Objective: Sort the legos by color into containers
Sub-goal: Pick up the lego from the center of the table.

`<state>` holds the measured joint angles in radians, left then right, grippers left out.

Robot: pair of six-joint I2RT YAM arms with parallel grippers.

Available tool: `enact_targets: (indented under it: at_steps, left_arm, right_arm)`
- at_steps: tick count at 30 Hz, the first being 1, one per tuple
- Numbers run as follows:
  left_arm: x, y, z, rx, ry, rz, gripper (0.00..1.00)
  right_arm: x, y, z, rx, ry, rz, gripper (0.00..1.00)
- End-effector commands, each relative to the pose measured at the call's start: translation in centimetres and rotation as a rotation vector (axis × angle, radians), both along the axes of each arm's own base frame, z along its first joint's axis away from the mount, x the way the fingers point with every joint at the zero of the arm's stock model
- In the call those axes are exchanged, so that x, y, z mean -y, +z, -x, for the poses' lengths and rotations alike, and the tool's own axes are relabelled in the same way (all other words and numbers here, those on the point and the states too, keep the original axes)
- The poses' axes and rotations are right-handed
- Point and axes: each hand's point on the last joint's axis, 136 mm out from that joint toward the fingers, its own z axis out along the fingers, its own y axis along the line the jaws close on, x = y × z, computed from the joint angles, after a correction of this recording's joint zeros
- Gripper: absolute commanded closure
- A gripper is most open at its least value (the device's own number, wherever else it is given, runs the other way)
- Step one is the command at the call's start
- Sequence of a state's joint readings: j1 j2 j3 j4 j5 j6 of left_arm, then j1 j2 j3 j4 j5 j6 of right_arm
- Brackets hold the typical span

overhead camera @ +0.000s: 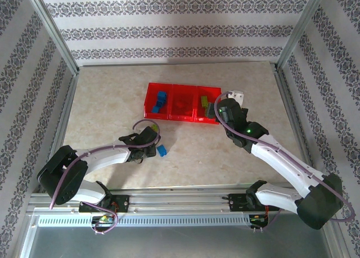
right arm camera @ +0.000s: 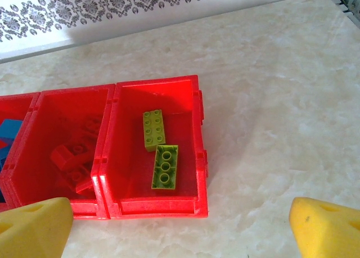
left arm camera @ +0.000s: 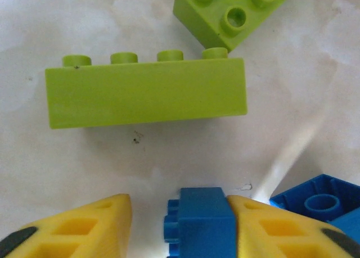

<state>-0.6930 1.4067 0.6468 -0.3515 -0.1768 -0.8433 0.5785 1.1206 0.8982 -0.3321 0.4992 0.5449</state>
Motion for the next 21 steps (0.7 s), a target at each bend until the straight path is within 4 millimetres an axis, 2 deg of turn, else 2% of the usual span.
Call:
enact_targets:
  at_steps: [1,5,12,17,21]
  left_arm:
    - [-0.1,-0.9,0.5,-0.016,-0.004,-0.019,0.59]
    - [-0.1,-1.3,0.6,-0.027,-0.005,-0.023,0.7]
    - [0.0,-0.7,0.4,-0.021,-0.016,-0.027,0.76]
    - [-0.3,2.3,-0.6,0.042,-0.039,-0.059,0.76]
    - [-0.8,6.2,-2.2,0.155,-0.047,-0.098,0.76]
  right_arm:
    - [0.1,0.1,0.0,-0.004,-0.008,-0.011,0.02]
    - [0.1,0.1,0.0,-0.005,-0.006,-0.008,0.02]
    - [0.3,0.1,0.0,-0.004,-0.01,-0.01,0.02]
    - [0.3,0.1,0.1,-0.003,-0.01,-0.01,0.02]
    - [0.3,0.0,0.1,-0.005,-0.013,-0.013,0.02]
